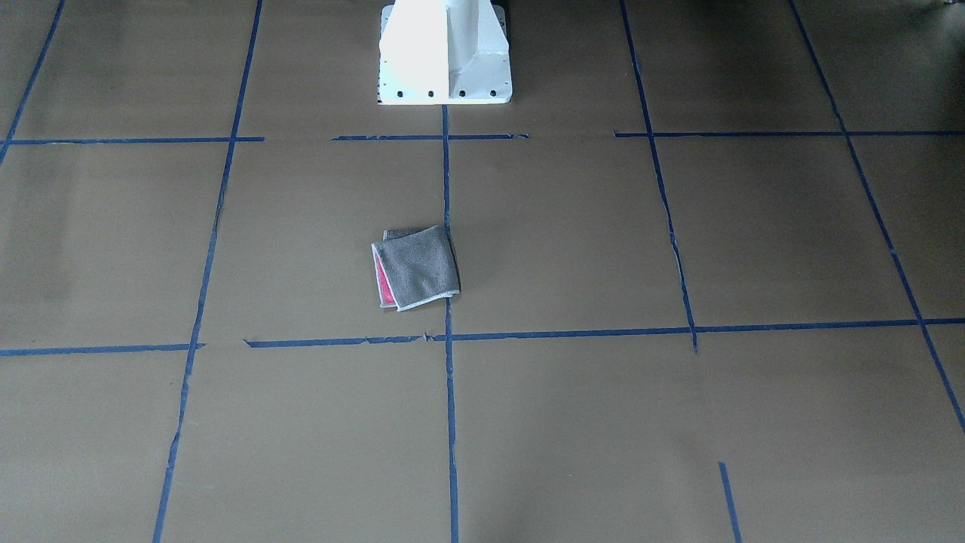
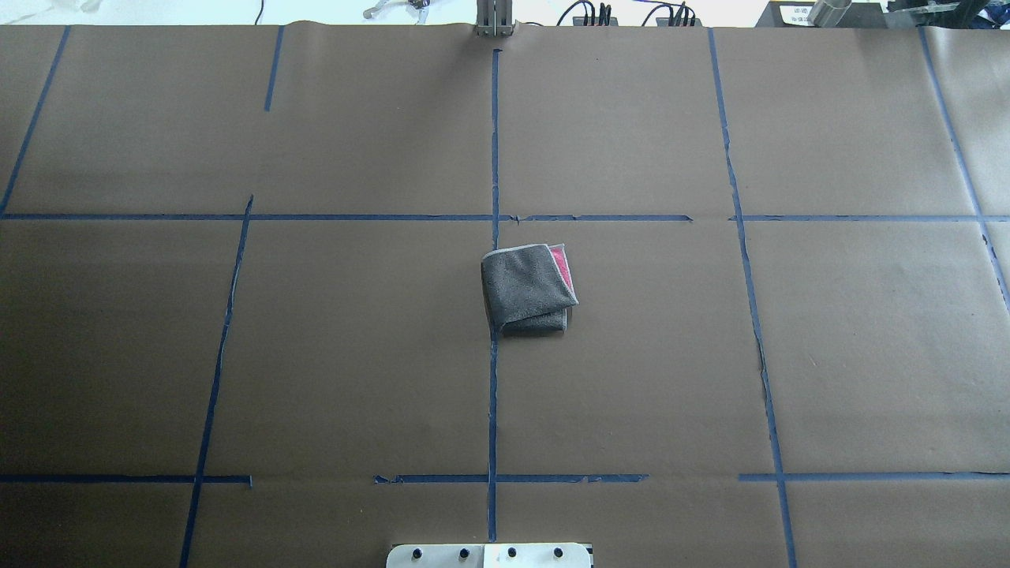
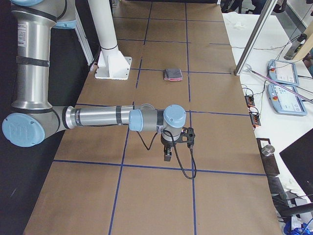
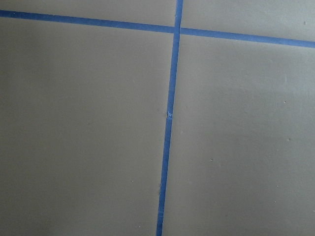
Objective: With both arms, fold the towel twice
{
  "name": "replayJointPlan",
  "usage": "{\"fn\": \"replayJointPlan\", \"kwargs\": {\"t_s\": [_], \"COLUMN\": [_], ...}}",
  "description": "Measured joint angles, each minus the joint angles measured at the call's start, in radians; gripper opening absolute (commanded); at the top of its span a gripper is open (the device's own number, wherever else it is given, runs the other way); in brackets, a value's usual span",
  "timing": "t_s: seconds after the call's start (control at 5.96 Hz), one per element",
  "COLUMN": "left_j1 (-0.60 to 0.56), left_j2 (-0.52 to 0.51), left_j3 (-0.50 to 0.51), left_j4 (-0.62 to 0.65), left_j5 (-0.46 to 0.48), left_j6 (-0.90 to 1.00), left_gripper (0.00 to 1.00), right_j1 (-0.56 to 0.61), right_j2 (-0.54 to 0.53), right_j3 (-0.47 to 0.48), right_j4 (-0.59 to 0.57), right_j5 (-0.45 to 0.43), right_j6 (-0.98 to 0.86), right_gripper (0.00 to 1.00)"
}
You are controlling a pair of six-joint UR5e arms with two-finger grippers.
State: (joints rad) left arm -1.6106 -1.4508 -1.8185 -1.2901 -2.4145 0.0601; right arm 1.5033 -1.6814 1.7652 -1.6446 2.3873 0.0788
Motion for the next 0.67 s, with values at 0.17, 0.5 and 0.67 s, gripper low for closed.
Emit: {"fn": "replayJointPlan", "kwargs": {"t_s": [0.17,0.5,0.67], "left_j1": [0.000,0.000,0.000], "left_j2": [0.005,0.008,0.008], "left_j3": [-0.002,0.003,0.009], "left_j4": [0.000,-0.003,-0.008], "left_j5": [0.006,0.037,0.051], "left_j6": [-0.002,0.005,0.011], "left_gripper": [1.00,1.00,1.00], "right_j1": [0.000,0.000,0.000], "right_j2": [-0.001,-0.003,-0.002], "right_j3": [-0.001,-0.002,-0.001], "right_j4": [0.000,0.002,0.003], "right_j5": [0.003,-0.002,-0.006], "right_j6": [0.004,0.000,-0.003], "right_gripper": [1.00,1.00,1.00]}}
